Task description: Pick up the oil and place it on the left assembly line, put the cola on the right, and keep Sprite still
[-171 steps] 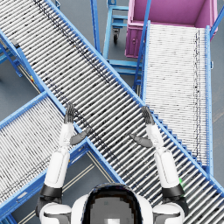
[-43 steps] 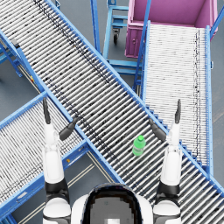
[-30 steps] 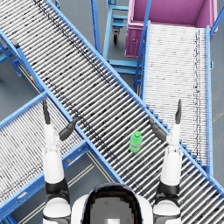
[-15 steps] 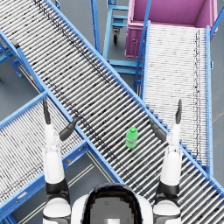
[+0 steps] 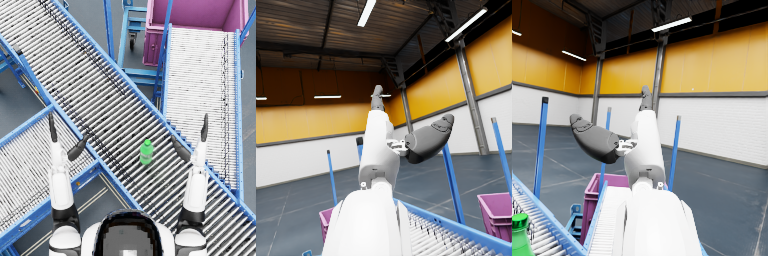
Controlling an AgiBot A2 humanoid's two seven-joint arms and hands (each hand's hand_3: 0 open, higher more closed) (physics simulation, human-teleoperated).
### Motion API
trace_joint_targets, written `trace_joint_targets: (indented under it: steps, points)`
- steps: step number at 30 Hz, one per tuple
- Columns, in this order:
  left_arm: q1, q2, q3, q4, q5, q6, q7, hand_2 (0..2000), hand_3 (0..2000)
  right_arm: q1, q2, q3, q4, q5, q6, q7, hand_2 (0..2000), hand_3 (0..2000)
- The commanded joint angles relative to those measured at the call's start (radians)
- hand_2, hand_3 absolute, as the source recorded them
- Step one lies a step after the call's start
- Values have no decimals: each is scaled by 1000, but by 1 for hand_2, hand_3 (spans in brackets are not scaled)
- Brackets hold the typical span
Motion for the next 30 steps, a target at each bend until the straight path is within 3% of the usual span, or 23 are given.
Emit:
trace_joint_targets:
  steps: [1,20,30]
  points:
    - [1,0,0,0,0,0,0,0,0,1,0,-1,0,0,0,0,0,0]
    - [-15,3,4,-1,-7,1,1,0,0,-7,-5,7,-12,-6,1,-1,0,0]
    - [-74,-59,107,31,-229,36,36,0,0,-36,57,121,-21,-198,35,-36,0,0]
